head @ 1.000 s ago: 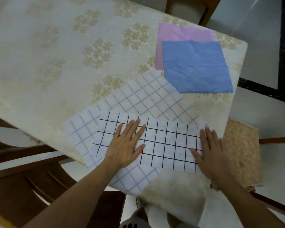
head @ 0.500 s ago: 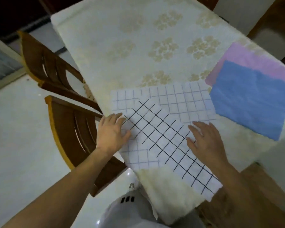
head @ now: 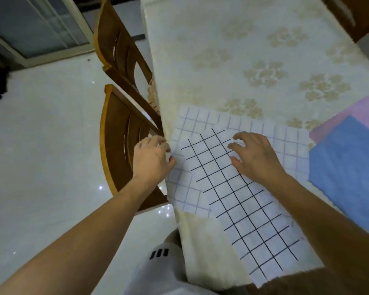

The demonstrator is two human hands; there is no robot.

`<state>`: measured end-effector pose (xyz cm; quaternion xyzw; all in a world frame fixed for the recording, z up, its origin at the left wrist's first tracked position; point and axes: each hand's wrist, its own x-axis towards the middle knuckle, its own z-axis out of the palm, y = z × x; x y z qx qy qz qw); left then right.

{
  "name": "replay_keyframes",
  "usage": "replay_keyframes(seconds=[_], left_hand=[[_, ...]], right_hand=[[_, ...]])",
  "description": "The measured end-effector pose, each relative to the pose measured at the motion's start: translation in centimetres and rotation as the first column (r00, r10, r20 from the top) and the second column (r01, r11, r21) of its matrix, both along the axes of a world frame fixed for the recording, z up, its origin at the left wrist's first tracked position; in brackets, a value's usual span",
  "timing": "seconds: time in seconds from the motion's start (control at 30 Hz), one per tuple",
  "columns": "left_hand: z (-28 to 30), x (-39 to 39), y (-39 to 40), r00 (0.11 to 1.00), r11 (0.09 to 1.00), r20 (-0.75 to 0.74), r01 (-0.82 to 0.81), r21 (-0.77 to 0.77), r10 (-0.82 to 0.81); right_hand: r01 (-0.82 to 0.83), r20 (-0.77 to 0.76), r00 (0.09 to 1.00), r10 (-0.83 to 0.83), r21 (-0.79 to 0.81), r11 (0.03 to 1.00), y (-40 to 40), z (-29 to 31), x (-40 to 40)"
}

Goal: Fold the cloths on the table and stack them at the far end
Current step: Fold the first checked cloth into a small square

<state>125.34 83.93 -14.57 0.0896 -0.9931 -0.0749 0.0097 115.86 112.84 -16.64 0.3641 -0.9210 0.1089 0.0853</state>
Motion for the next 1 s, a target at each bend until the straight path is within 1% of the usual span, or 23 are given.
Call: replay_keyframes(seconds=[0.17,0.33,0.6,0.77,1.0], left_hand=[[-1.0,-3.1,0.3,0.999,0.999,0.035,-0.037,0.029,0.036],[-2.2,-6.3,0.3,0.996,0.998,0.085,-0.028,0.051,0.024],[-5.2,-8.3,0.5,0.989,0.999,0.149,0.017,0.039,-0.023],[-6.1,-8.6,0.2,0.984,0.999,0.174,0.018,0.046,-0.025],[-6.3,-8.8,0.2,0.981,0.999,0.193,0.002,0.045,-0.011]], right_hand=[[-0.081,0.077,0.994,0.074,0.091,0.993,-2.7,0.0,-4.3],[-0.136,0.13,0.985,0.115,0.167,0.977,-5.8,-0.6,-8.0],[-0.251,0.267,0.95,0.162,0.345,0.904,-9.7,-2.4,-12.1],[-0.311,0.308,0.93,0.201,0.37,0.875,-10.6,-2.9,-13.2],[-0.403,0.4,0.887,0.231,0.426,0.81,-11.4,-3.1,-14.4]])
